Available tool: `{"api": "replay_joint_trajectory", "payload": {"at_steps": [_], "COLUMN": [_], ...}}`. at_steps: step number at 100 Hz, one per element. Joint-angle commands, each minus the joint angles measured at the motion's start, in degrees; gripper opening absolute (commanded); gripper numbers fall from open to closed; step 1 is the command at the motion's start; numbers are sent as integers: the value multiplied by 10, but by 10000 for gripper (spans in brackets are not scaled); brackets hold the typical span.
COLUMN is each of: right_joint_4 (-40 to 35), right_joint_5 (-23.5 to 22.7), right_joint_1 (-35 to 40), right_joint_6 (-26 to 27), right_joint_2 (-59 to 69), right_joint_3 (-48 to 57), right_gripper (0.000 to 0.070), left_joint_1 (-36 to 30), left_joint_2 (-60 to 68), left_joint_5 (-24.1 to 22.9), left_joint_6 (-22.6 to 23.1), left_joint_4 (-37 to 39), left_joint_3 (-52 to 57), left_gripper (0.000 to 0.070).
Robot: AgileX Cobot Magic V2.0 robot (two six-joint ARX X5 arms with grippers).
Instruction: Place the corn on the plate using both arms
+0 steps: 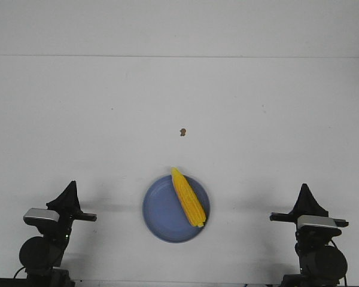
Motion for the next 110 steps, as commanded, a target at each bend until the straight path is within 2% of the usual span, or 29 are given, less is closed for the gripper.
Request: {"api": "replay_joint_trajectory", "payload": {"at_steps": [1,34,110], "right_joint_4": [22,81,77], "right_joint_5": [-3,-6,-5], "right_joint_1": [1,1,0], "right_joint_6": [10,22,23], "right_joint_2": [-1,-1,-1], "right_joint_3": [-14,-75,-75], "right_gripper": [4,4,4], "left_joint_1": [0,0,0], "left_joint_2": [-1,-1,-1], "left_joint_5": [-2,-2,-2], "left_joint_6": [9,9,9], "left_joint_4": [5,5,5], "left_joint_3": [-11,-11,-11], "left_gripper": [13,13,13]}}
